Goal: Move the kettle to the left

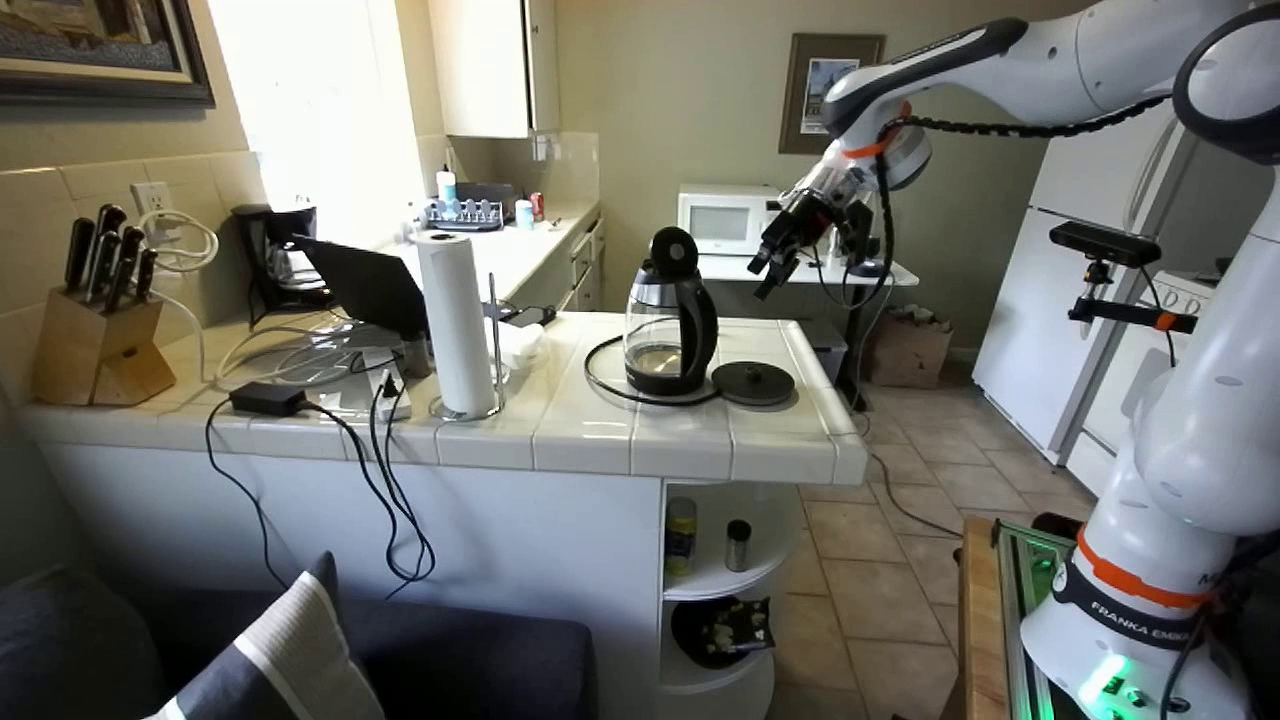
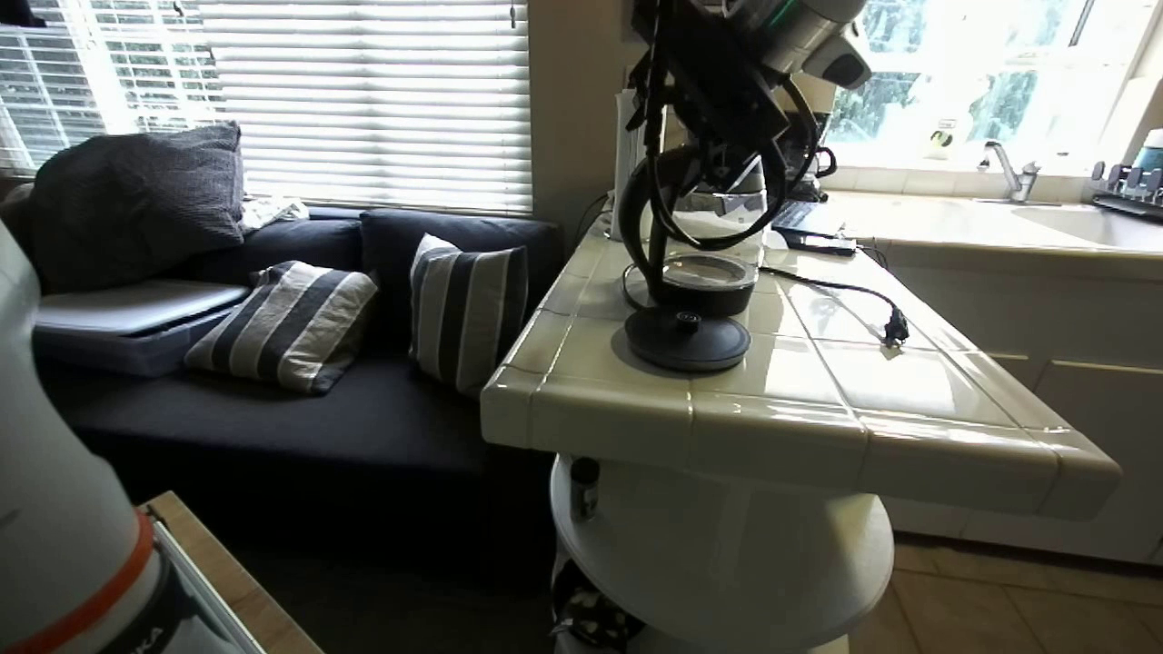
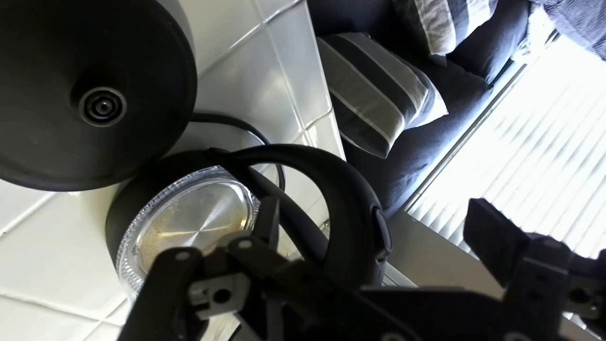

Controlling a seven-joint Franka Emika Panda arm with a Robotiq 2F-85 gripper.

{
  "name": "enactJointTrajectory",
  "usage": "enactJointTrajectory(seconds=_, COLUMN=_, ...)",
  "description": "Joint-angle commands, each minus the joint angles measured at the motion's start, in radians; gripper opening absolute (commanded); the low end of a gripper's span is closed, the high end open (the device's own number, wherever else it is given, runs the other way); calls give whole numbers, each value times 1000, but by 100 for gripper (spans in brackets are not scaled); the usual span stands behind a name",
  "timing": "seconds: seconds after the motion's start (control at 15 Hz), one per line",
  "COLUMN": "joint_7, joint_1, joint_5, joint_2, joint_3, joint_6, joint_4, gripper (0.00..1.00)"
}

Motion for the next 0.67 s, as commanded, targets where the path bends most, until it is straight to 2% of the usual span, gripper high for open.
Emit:
enactJointTrajectory(seconds=0.0, joint_7=0, joint_1=-17, joint_5=1, joint_2=0, joint_3=17, joint_6=-3, joint_4=5, gripper=100)
enactJointTrajectory(seconds=0.2, joint_7=4, joint_1=-15, joint_5=0, joint_2=-7, joint_3=22, joint_6=-4, joint_4=8, gripper=100)
enactJointTrajectory(seconds=0.33, joint_7=-66, joint_1=-14, joint_5=118, joint_2=35, joint_3=6, joint_6=-104, joint_4=34, gripper=100)
enactJointTrajectory(seconds=0.6, joint_7=-230, joint_1=-37, joint_5=306, joint_2=124, joint_3=7, joint_6=-190, joint_4=56, gripper=100)
